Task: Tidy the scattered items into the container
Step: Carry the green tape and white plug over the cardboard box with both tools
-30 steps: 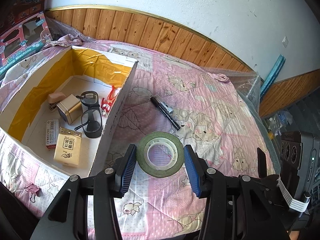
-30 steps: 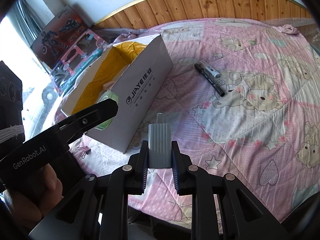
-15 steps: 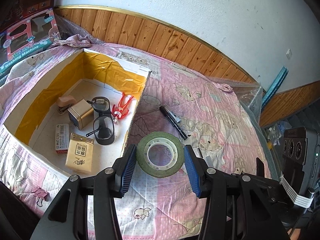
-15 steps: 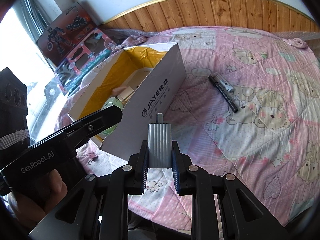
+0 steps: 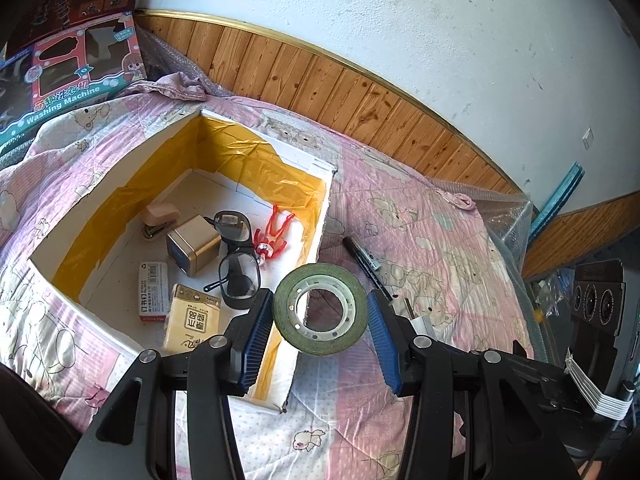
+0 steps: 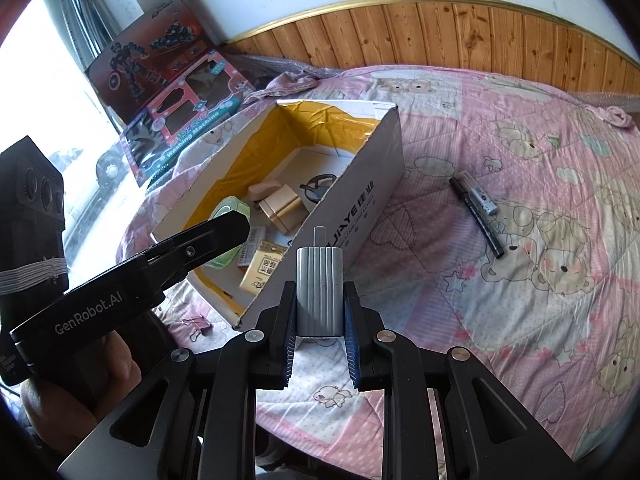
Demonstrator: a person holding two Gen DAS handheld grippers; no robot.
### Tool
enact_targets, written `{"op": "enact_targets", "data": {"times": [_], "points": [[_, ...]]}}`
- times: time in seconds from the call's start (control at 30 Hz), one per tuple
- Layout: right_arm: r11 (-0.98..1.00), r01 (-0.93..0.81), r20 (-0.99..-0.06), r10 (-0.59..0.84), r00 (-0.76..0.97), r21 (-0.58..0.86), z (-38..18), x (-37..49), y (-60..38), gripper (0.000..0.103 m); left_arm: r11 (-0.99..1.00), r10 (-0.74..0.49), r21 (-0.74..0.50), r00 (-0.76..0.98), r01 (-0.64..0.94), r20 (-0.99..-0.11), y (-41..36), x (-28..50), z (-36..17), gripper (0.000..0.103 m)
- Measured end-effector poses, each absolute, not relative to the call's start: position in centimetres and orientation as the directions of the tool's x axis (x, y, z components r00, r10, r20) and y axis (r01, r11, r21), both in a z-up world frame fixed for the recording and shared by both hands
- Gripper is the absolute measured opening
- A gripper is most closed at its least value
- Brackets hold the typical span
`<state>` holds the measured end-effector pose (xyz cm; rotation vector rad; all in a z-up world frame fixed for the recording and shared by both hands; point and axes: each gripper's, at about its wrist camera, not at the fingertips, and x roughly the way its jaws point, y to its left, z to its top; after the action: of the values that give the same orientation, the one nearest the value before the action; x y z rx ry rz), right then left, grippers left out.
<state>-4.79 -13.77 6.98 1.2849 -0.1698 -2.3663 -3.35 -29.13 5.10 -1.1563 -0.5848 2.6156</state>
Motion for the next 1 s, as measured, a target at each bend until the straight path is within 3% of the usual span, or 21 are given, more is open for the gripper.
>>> {"op": "enact_targets", "data": {"times": [1.0], "points": [[-0.861,0.423,-0.774,-0.465,-0.43,0.282,7.8,-7.9,-20.9,0.022,-0.873,0.296,-0.482,-0.696,0.082,-0.655,-37.0,-5.3,3.4,0.049]]}}
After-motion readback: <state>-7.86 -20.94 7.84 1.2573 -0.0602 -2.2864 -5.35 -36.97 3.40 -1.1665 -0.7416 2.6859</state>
